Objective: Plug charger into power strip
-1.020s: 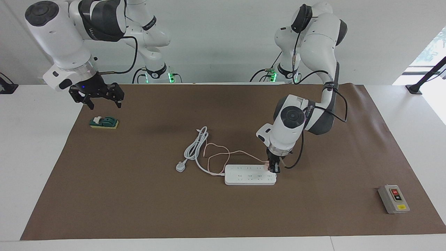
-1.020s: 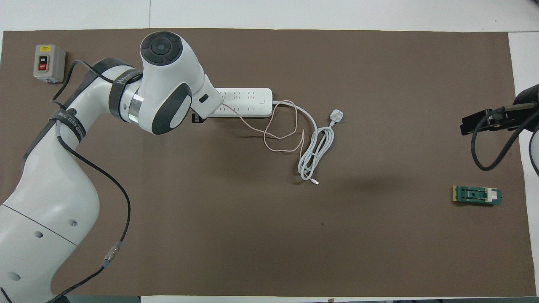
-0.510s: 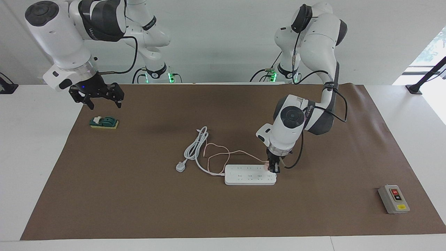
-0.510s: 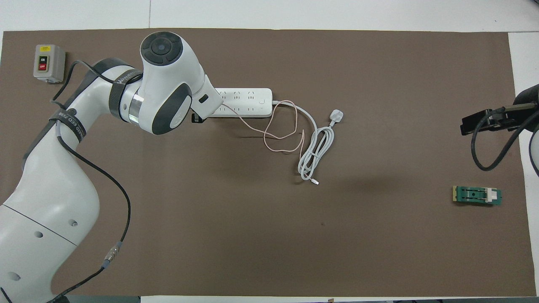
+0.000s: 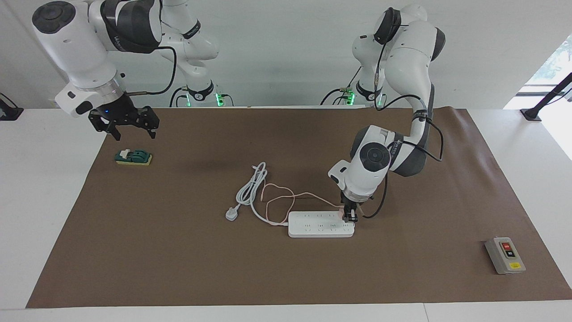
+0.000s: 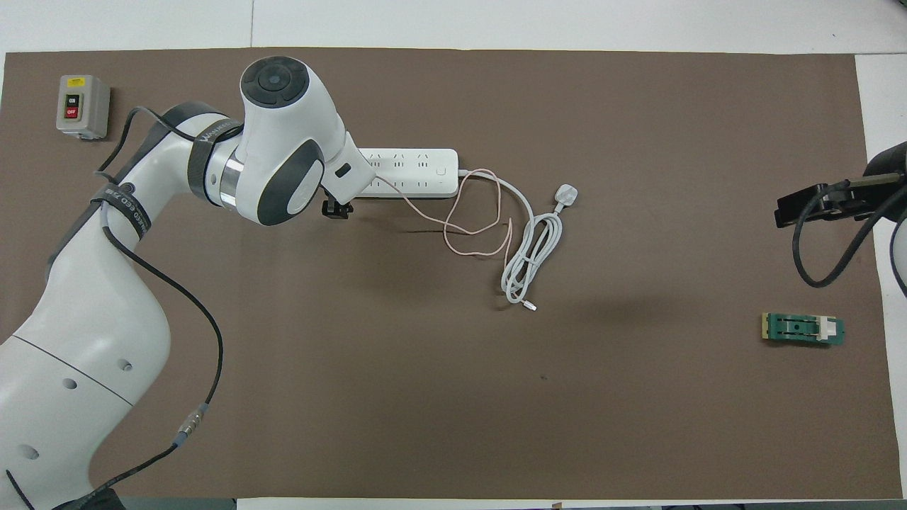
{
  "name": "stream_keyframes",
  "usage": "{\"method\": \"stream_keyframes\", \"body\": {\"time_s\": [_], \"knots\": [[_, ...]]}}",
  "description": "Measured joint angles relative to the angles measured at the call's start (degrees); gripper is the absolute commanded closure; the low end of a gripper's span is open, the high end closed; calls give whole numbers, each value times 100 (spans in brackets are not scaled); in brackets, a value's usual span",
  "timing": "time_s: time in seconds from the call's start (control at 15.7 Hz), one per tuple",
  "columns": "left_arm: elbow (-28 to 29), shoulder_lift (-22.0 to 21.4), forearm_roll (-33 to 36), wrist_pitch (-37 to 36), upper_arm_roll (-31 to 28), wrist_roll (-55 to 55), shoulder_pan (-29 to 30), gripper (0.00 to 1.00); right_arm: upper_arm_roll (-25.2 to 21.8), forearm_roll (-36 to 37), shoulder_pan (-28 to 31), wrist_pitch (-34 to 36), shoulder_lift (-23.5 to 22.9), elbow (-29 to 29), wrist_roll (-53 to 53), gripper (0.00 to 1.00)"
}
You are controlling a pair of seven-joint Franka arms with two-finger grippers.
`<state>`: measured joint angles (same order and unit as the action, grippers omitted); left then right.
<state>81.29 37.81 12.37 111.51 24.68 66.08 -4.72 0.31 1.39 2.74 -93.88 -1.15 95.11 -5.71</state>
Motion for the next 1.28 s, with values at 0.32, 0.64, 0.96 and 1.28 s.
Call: {"method": "stream_keyframes", "body": {"time_s": [0.32, 0.64, 0.96, 1.28], "knots": [[-249, -372, -672, -301, 66, -291, 158, 0, 0, 0, 0, 0, 0, 0, 0, 0], [-300, -1309, -1009, -1202, 72, -993, 316, 0, 0, 0, 0, 0, 0, 0, 0, 0], [-298, -2157, -1039, -2191, 45, -2319, 803, 0, 0, 0, 0, 0, 0, 0, 0, 0], [-279, -2704, -1051, -2791, 33, -4534, 1576, 0, 0, 0, 0, 0, 0, 0, 0, 0]]}}
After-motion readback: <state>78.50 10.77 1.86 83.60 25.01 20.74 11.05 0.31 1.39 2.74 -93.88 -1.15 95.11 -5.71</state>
